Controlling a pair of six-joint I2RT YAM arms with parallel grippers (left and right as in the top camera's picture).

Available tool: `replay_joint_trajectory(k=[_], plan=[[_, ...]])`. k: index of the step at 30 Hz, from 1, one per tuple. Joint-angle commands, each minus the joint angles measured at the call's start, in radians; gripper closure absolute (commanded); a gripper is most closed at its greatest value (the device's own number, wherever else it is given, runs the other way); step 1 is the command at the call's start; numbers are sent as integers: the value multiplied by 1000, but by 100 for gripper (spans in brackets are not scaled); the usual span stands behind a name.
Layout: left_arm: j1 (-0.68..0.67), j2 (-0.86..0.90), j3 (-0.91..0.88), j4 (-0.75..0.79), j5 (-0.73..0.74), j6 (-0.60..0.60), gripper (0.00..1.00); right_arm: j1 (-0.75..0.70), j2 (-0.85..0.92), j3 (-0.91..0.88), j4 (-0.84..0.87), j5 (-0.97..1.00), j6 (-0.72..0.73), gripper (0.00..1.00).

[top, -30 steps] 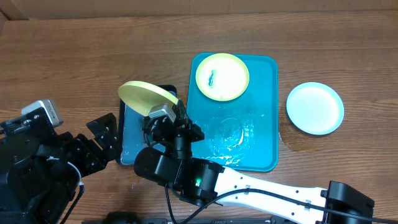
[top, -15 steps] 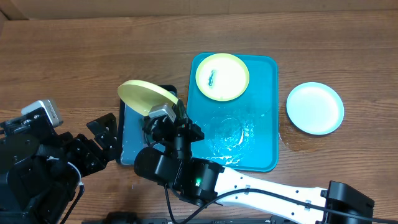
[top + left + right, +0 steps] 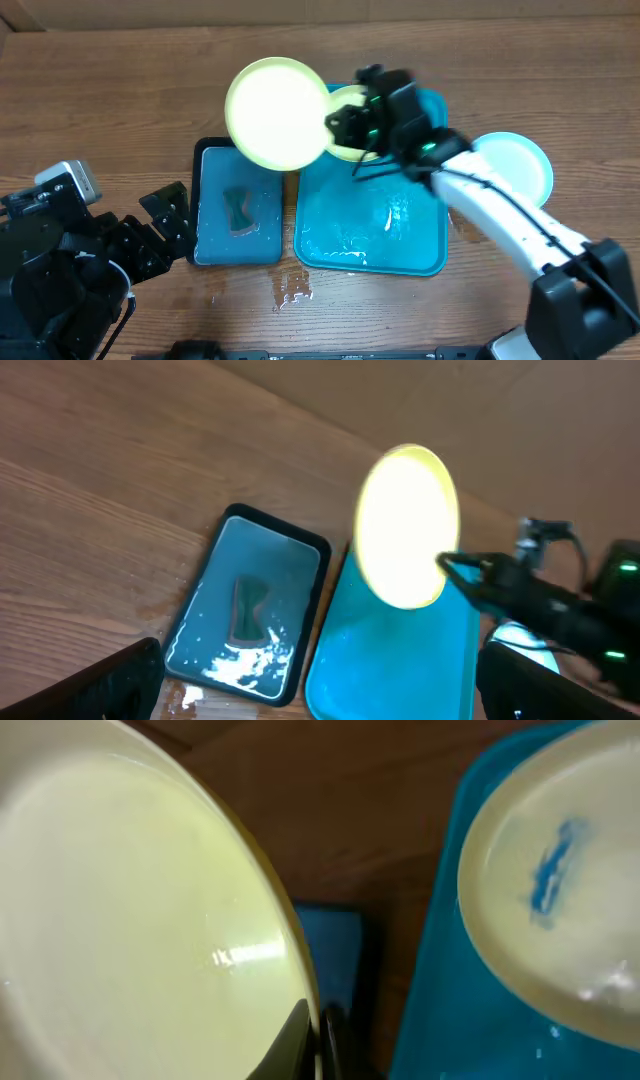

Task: Clean dirty plates on tray and stack at the side
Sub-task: 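Stack the plate onto the plate at the right side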

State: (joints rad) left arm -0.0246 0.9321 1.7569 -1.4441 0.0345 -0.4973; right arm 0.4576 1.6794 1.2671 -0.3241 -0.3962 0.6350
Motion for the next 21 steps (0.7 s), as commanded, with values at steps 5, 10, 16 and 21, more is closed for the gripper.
replay_joint_trajectory(k=[5,10,16,21], plan=[[2,2,7,3,10,4,0,-507,-159,11,-554,89,38,96],[2,2,7,3,10,4,0,-797,-99,-23,-772,357,-36,96],[2,2,7,3,10,4,0,-912,-48,-115,-702,357,-64,96],[2,2,7,3,10,4,0,-859,-43,-125,-650,225,-169,60]])
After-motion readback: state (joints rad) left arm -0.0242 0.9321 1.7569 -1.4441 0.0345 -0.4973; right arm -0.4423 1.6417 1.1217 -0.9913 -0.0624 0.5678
